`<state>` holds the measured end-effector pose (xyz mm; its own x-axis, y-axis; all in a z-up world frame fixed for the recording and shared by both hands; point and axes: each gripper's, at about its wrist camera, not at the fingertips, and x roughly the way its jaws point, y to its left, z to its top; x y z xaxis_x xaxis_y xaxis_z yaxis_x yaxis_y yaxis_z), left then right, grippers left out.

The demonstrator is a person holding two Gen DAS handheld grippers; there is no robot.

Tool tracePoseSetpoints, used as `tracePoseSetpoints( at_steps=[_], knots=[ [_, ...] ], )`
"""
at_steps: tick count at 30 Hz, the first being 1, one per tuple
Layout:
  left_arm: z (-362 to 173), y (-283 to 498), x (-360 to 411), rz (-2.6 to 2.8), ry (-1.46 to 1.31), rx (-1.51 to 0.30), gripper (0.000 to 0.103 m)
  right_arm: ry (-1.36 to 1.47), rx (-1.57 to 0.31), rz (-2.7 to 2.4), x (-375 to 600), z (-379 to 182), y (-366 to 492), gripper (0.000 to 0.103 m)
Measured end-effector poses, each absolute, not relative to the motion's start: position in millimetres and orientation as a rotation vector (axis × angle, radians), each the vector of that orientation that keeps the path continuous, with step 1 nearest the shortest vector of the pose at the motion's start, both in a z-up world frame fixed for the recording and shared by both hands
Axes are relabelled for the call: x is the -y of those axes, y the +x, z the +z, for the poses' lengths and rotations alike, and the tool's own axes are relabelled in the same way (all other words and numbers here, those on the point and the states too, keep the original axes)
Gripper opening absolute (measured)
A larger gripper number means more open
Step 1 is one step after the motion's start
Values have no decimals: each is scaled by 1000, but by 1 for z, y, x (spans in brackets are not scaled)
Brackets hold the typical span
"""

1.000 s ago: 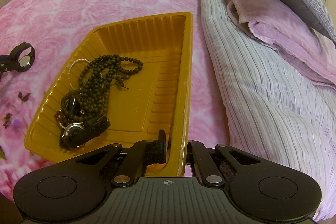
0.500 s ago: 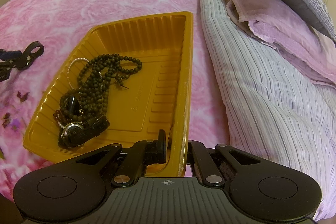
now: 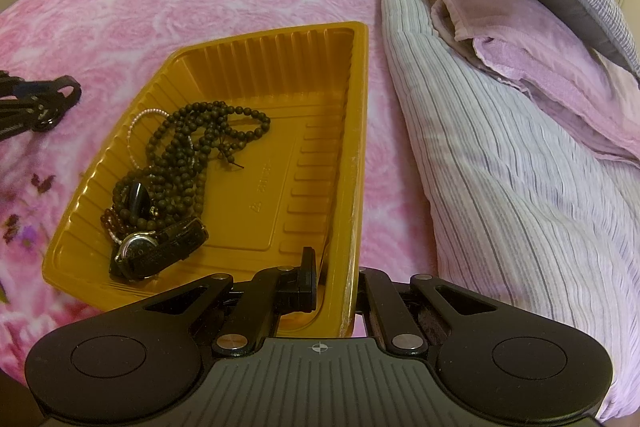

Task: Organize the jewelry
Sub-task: 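Lift the black watch with the left gripper and carry it over the tray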

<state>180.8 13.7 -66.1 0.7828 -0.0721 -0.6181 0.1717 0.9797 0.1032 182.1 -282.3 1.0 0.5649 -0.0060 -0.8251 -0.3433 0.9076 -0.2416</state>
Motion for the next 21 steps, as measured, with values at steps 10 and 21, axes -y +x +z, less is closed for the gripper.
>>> tracePoseSetpoints(
  at_steps=[10,21],
  knots=[
    [-30,165,-11,-154,174,-608,19,-402,-953,205,283,1,182,5],
    [-13,162,-5,-186,168,-591,19,-401,-951,206,281,2,181,5]
  ],
)
